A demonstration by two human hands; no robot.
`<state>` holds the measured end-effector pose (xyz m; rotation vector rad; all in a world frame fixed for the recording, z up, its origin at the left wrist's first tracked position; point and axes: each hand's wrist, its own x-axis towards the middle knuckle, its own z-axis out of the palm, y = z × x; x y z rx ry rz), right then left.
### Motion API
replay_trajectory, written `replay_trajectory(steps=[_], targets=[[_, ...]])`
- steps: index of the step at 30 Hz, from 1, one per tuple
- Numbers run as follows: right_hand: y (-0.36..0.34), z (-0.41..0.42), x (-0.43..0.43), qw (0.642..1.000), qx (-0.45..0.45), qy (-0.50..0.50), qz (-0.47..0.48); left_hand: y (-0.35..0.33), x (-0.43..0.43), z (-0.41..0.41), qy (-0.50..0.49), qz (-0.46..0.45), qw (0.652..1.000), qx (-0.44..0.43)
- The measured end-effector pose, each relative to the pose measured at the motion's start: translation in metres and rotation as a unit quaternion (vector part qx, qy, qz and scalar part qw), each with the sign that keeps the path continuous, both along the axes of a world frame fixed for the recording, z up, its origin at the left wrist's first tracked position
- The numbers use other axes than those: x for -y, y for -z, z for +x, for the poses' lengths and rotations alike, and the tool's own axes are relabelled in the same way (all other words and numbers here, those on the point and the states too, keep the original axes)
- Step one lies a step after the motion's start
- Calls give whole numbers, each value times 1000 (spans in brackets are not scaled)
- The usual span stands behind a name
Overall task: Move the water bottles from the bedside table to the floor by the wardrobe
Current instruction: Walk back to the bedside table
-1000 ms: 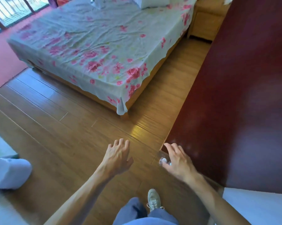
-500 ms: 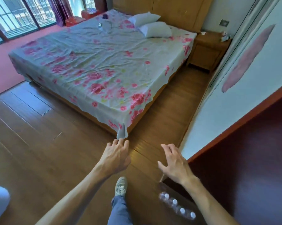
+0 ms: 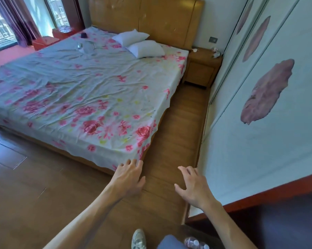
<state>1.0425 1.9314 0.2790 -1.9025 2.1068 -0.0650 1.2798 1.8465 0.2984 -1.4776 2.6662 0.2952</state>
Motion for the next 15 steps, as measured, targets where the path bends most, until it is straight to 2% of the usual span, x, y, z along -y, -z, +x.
replay_trajectory(steps=[6,15], targets=[[-6,3,42,1000,-22,5,1,-9,45,-8,30,-15,999,-25],[-1,-15,126,1000,2,12,3,-8,117,-35,57,-42,997,3]])
